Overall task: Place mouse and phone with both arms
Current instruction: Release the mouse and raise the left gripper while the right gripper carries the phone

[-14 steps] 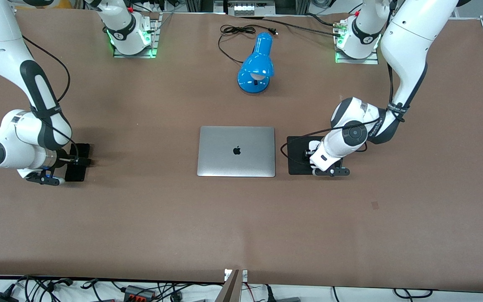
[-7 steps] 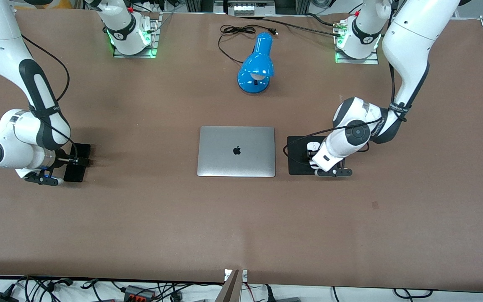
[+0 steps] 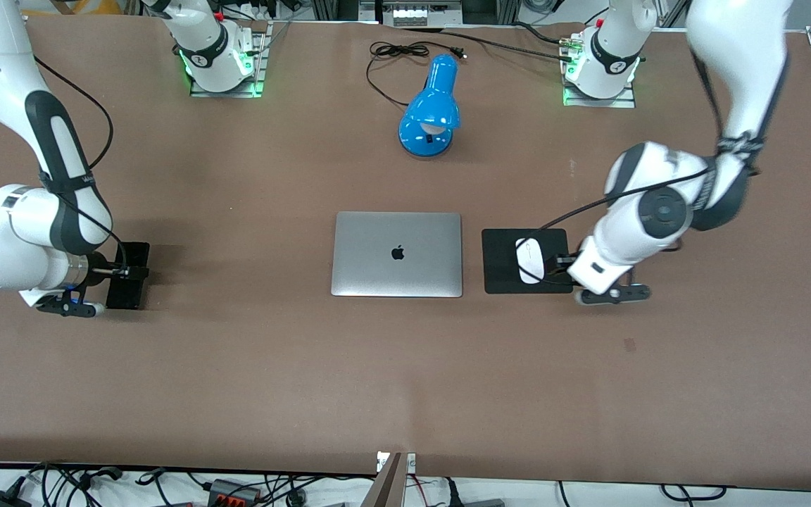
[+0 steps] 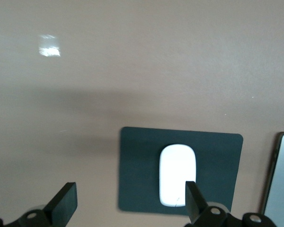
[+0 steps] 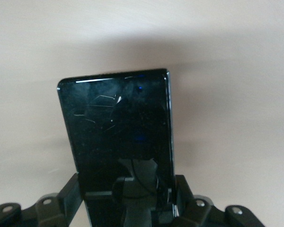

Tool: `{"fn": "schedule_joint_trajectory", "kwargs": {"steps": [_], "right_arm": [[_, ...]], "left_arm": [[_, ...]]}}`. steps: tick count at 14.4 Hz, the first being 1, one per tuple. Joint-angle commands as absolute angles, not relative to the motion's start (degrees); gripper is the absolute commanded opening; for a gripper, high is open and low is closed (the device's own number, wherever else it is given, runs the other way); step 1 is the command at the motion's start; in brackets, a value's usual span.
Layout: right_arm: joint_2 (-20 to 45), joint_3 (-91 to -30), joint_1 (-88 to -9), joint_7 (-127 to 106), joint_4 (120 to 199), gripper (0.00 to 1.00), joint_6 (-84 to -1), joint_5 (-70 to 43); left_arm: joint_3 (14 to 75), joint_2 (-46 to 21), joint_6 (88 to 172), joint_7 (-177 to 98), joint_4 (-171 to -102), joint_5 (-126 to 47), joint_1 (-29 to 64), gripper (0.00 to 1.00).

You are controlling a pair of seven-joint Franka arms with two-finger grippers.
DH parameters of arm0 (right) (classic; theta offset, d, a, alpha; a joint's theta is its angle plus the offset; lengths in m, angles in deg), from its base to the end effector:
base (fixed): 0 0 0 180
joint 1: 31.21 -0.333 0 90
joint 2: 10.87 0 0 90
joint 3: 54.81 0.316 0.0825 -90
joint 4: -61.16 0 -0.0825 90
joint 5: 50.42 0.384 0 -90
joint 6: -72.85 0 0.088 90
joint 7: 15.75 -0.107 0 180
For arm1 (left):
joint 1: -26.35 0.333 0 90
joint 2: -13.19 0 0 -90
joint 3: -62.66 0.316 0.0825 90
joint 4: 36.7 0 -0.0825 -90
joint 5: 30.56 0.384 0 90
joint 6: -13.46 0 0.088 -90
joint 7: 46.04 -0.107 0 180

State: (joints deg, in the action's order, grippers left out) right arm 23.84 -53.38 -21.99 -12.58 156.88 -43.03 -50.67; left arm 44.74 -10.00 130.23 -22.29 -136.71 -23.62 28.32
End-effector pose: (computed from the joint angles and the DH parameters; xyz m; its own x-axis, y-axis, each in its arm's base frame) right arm 0.6456 -0.0901 0.2340 0.9653 -0.0751 -0.2500 -0.0839 -0.9962 -0.0248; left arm 0.6237 -0.1538 0.3444 0.9914 0.0950 -0.0898 0.0937 -0.9954 -0.0190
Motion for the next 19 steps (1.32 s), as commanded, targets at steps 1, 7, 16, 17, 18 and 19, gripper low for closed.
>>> {"fn": "schedule_joint_trajectory", "kwargs": {"steps": [1, 7, 16, 17, 18, 19], "right_arm": [[23.0, -52.1, -27.5, -12.9, 153.6, 0.14, -38.6, -49.8], [25.3, -52.1, -42.3, -26.5, 153.6, 0.14, -43.4, -48.9], [28.8, -52.1, -53.1, -44.6, 155.5, 0.15, -49.9, -44.4], [28.8, -52.1, -53.3, -44.8, 156.7, 0.15, -51.2, -44.4], [28.7, -52.1, -53.2, -44.9, 158.1, 0.15, -52.1, -44.4], [28.4, -52.1, -53.2, -44.9, 159.0, 0.16, -52.2, -44.5]], "left_arm": [[44.5, -10.8, 118.1, -29.5, -127.3, -21.9, 30.7, 1.00], [44.6, -6.6, 101.2, -43.4, -114.3, -21.9, 35.7, 1.00], [44.3, -4.5, 99.9, -60.6, -112.0, -22.6, 41.7, 1.00], [44.5, -2.7, 100.9, -59.7, -113.4, -22.8, 41.6, 1.00], [44.7, -0.9, 101.7, -58.9, -116.1, -23.4, 41.4, 1.00], [46.1, 1.6, 102.9, -57.7, -119.5, -25.3, 40.9, 1.00]]}}
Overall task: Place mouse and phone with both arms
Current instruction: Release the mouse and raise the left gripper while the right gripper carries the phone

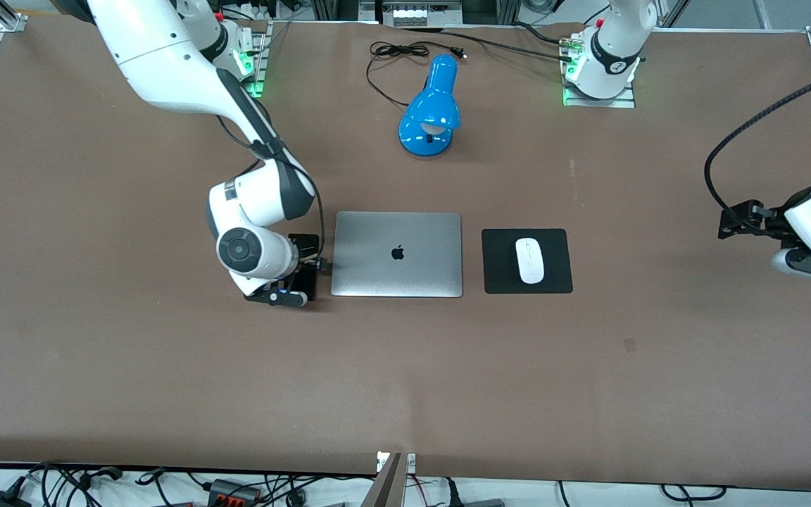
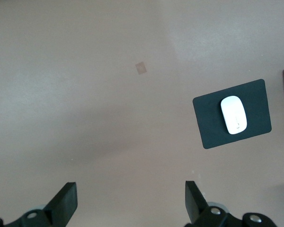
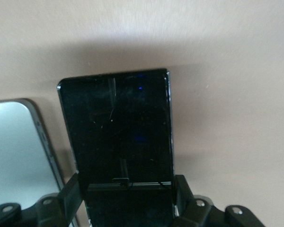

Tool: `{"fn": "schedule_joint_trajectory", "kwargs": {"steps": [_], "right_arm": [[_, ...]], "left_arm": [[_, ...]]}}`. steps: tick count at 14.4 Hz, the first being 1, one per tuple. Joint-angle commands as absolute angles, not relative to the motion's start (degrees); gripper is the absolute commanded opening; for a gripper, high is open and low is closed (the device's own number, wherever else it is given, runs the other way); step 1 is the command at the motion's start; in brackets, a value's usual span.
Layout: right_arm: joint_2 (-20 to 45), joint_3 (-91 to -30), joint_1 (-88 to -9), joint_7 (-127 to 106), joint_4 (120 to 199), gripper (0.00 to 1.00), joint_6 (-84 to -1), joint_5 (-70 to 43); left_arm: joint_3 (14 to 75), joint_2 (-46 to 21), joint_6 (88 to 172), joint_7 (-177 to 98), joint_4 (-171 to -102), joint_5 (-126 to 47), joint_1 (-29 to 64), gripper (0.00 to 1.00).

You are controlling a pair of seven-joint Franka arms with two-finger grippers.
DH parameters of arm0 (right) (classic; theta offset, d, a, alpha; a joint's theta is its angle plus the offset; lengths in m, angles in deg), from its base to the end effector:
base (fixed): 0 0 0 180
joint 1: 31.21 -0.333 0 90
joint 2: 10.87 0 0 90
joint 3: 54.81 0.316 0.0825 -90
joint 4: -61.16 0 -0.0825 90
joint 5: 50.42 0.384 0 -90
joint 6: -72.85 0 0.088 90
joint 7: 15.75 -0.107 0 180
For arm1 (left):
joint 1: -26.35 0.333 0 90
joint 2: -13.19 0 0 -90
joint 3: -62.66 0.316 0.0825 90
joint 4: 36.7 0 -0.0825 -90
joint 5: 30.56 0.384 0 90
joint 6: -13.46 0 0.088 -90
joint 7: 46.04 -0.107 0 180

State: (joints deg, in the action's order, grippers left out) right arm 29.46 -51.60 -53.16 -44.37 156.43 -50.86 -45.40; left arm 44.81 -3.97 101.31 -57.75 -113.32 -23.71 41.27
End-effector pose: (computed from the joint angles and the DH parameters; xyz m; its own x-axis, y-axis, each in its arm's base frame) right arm 0.5967 0.2805 0.1819 0.9653 -0.1241 -0.2295 -0.1242 -0.9922 0.0144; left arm 0.6350 0.0096 0.5594 0.9654 -0.2434 -0.0935 -0.2454 -0.9694 -0.0101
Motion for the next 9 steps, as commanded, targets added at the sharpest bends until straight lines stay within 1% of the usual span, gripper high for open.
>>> {"fn": "schedule_joint_trajectory", "kwargs": {"steps": [1, 2, 4, 5, 9], "right_arm": [[28.4, -52.1, -53.4, -44.9, 159.4, 0.16, -52.3, -44.4], [28.4, -52.1, -53.8, -45.1, 159.4, 0.16, -52.5, -44.4], [28.4, -52.0, -54.2, -45.1, 159.5, 0.16, -53.6, -44.4], [28.5, -52.0, -54.8, -45.0, 159.5, 0.16, -54.0, -44.4], [28.2, -52.1, -54.7, -43.0, 159.9, 0.16, -53.4, -44.8]], "left_arm": [[49.2, 4.5, 104.9, -56.9, -123.1, -28.3, 39.8, 1.00], [53.0, 8.1, 105.7, -56.9, -126.8, -31.1, 36.1, 1.00], [64.3, 14.3, 108.9, -57.2, -132.6, -31.2, 24.7, 1.00], [67.2, 16.4, 108.9, -57.0, -133.6, -31.3, 21.9, 1.00], [67.0, 16.9, 107.7, -56.9, -133.8, -31.0, 22.0, 1.00]]}}
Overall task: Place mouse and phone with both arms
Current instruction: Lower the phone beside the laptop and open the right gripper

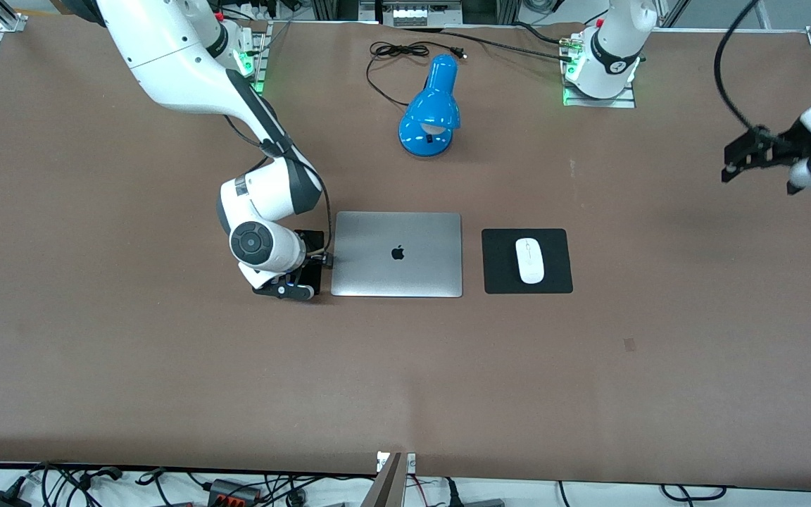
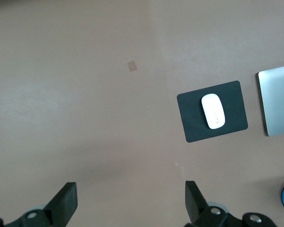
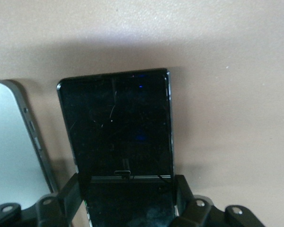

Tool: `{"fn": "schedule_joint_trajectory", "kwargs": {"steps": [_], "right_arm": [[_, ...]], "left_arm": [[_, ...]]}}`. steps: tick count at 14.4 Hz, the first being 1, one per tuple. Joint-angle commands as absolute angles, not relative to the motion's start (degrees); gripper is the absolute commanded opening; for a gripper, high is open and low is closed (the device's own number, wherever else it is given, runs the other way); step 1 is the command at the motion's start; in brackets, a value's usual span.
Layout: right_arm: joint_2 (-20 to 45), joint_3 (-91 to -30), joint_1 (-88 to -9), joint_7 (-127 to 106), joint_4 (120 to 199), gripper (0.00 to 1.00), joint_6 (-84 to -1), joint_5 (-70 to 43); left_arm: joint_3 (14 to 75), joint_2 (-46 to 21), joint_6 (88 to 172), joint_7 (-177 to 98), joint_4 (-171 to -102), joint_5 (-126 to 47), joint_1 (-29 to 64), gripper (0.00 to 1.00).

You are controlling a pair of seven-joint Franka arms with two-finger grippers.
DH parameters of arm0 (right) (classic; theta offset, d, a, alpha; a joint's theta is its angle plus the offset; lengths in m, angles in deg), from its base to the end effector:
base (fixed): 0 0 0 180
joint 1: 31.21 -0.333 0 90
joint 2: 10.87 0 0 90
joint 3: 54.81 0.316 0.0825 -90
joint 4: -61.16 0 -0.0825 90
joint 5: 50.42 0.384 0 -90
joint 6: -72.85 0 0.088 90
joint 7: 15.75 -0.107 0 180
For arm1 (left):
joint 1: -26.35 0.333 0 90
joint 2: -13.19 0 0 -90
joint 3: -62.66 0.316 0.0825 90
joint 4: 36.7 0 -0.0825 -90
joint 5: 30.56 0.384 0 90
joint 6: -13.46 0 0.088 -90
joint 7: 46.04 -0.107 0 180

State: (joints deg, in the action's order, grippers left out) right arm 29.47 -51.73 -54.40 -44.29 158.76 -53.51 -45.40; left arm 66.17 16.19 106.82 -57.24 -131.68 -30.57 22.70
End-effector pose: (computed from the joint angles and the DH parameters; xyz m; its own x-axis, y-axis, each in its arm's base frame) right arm 0.5835 0.2884 0.1689 0.9689 -0.1068 -0.2231 -0.1061 -0.9942 0.0152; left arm 0.5430 -0.0005 0.6172 0.9802 -0.1966 0.0242 -0.1967 -0.9805 -0.0013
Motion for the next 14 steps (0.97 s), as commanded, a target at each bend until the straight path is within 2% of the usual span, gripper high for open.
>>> {"fn": "schedule_joint_trajectory", "kwargs": {"steps": [1, 6, 7, 8, 11, 14], "right_arm": [[28.0, -52.1, -54.7, -42.0, 160.0, 0.16, -52.9, -44.8], [27.7, -52.4, -54.3, -41.6, 160.1, 0.17, -51.3, -44.8], [27.7, -52.4, -54.2, -41.9, 160.2, 0.41, -51.3, -44.7], [27.7, -52.4, -54.2, -42.7, 159.9, 0.99, -51.3, -44.6], [25.6, -52.8, -54.0, -43.9, 157.3, 1.00, -49.9, -44.7], [24.1, -53.5, -51.9, -43.0, 148.6, 1.00, -40.5, -45.6]], "left_arm": [[66.9, 16.9, 106.6, -55.8, -133.6, -31.0, 22.0, 1.00], [66.9, 15.4, 106.6, -49.5, -132.7, -31.6, 22.5, 1.00], [66.9, 15.0, 106.8, -49.6, -132.4, -31.6, 22.6, 1.00], [67.0, 14.6, 106.9, -49.7, -131.3, -31.4, 22.7, 1.00], [66.9, 12.7, 106.8, -49.6, -127.9, -31.1, 23.4, 1.00], [66.8, 12.8, 105.7, -49.6, -127.8, -31.1, 23.7, 1.00]]}}
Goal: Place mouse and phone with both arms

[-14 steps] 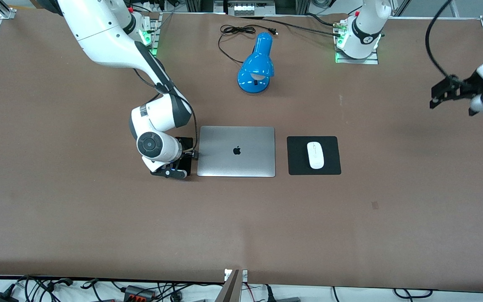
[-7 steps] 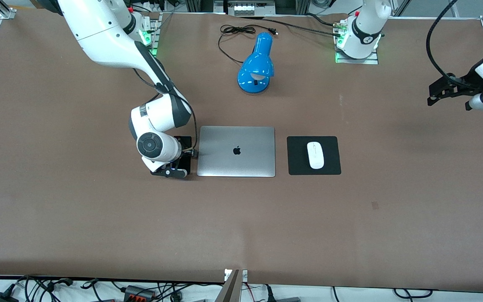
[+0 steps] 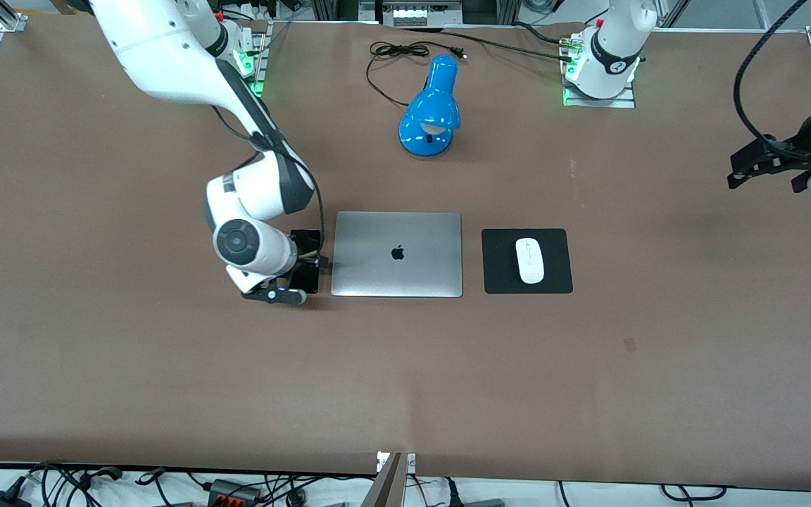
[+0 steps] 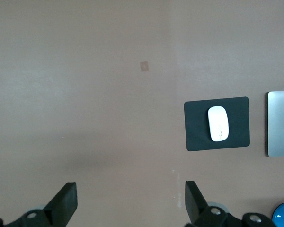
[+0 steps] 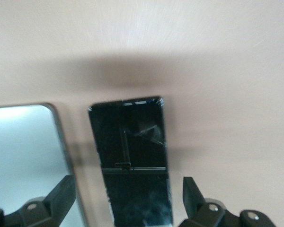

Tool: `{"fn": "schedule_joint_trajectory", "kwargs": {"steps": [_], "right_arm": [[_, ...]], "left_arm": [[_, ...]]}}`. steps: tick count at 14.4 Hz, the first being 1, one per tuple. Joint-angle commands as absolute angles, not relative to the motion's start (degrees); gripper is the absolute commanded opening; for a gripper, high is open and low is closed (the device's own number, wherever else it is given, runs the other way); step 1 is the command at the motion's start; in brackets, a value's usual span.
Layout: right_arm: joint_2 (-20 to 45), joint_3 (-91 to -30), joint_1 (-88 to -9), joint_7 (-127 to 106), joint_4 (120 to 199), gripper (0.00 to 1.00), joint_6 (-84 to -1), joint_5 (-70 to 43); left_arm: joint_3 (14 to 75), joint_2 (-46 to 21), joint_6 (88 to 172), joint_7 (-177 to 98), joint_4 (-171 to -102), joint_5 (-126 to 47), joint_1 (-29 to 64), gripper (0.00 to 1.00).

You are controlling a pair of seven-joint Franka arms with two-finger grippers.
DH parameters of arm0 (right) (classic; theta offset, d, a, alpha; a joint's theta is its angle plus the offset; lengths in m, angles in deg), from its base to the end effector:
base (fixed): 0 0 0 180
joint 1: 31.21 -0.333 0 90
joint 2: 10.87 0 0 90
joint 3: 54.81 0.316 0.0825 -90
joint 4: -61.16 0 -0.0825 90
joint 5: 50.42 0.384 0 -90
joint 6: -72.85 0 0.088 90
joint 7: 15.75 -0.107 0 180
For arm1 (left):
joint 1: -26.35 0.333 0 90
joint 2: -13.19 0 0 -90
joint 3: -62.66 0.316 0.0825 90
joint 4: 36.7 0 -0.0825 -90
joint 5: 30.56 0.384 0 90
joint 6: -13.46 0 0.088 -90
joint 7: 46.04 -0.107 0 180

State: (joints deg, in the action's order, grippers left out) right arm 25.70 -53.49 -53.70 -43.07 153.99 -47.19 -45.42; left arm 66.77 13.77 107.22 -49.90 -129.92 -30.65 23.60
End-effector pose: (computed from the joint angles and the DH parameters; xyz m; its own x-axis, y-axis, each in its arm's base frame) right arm 0.6149 0.2740 0.2381 0.9766 -0.1127 -0.1834 -0.1140 -0.9935 0.0035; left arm 0.5566 0.0133 0.6093 0.9989 -0.0435 0.0196 -0.0435 -0.9991 0.0010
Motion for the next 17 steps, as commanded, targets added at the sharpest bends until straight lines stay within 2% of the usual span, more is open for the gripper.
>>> {"fn": "schedule_joint_trajectory", "kwargs": {"steps": [1, 3, 5, 12, 17], "right_arm": [[24.1, -53.5, -50.8, -42.8, 144.8, 1.00, -36.7, -45.9], [23.9, -53.5, -49.6, -41.9, 138.9, 1.00, -31.9, -47.9], [22.3, -53.5, -48.4, -39.4, 136.7, 1.00, -29.8, -50.4], [13.3, -53.5, -40.4, -32.0, 136.5, 1.00, -26.1, -51.6], [9.8, -54.0, -34.6, -23.8, 136.5, 1.00, -25.9, -51.6]], "left_arm": [[66.7, 12.8, 105.7, -49.6, -127.8, -31.0, 23.5, 1.00], [66.7, 12.8, 105.6, -49.5, -127.8, -31.0, 23.4, 1.00], [66.8, 12.8, 105.5, -49.6, -127.8, -31.0, 23.5, 1.00], [66.4, 12.8, 105.7, -49.6, -127.8, -30.9, 23.3, 1.00], [66.4, 12.8, 105.6, -49.5, -127.7, -31.0, 23.3, 1.00]]}}
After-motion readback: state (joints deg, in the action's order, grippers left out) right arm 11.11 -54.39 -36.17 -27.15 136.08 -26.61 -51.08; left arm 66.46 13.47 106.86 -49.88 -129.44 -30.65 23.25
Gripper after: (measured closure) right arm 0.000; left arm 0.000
